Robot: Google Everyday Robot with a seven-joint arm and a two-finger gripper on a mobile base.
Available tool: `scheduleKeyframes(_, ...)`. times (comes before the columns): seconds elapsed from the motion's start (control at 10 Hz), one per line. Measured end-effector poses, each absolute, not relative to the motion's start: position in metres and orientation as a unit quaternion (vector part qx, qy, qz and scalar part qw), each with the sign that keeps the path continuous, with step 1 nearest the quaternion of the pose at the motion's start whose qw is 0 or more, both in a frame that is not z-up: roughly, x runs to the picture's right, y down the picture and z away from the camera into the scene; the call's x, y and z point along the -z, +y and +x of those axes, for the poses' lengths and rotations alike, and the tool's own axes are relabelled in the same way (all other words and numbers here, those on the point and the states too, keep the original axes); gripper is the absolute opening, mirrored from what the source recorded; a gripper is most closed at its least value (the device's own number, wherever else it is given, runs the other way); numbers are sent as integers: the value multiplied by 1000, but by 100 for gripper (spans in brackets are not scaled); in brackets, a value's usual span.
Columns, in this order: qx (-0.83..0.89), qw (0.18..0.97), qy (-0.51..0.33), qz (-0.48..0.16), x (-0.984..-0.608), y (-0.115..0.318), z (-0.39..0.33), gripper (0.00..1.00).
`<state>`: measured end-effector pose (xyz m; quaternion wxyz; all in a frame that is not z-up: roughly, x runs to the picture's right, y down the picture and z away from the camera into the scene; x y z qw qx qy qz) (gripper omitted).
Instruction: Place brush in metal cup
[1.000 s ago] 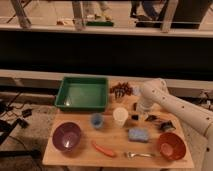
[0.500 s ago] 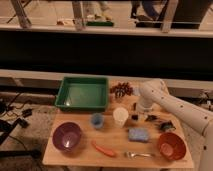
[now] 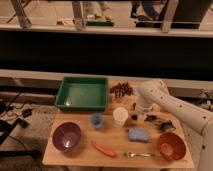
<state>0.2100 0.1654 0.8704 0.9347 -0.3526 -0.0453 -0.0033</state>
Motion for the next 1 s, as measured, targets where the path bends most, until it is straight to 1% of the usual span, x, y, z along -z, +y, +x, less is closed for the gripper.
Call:
scheduleKeyframes(0.9, 2, 932, -55, -358, -874, 166, 199, 59)
scheduleKeyframes(1.0, 1, 932, -56, -358, -875, 166, 199, 56)
